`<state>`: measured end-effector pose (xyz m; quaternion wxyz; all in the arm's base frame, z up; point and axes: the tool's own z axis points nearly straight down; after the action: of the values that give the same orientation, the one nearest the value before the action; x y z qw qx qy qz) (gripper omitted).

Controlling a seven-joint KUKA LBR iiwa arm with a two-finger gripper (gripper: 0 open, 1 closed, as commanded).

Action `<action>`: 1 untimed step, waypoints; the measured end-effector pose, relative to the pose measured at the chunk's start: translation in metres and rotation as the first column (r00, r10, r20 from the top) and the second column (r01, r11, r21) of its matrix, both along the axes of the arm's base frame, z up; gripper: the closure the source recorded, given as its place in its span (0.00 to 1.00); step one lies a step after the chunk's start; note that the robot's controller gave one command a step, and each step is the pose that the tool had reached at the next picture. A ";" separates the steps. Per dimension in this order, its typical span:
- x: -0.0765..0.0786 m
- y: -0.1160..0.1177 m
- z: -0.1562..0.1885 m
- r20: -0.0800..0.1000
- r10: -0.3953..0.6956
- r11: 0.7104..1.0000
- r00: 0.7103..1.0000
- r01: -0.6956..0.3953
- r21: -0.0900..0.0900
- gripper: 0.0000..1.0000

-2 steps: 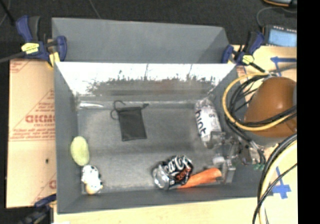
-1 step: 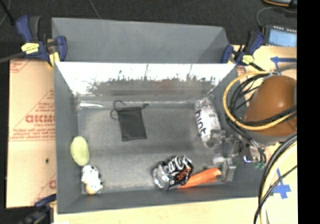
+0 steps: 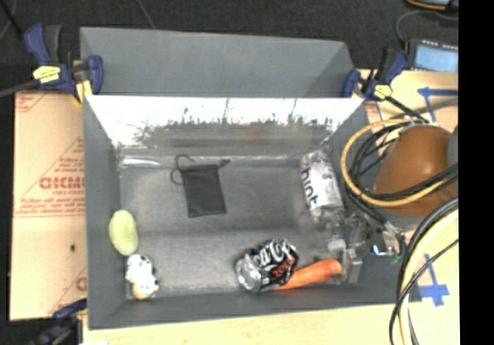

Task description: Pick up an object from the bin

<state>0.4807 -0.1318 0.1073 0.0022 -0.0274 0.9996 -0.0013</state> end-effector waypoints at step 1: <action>-0.002 0.001 -0.027 0.005 0.180 0.984 0.984 -0.180 -0.002 0.00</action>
Offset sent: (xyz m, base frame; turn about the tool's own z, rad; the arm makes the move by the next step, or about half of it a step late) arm -0.0078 0.0113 -0.0342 -0.1935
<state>0.4787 -0.1303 0.0805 0.0047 -0.1174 0.9931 -0.0022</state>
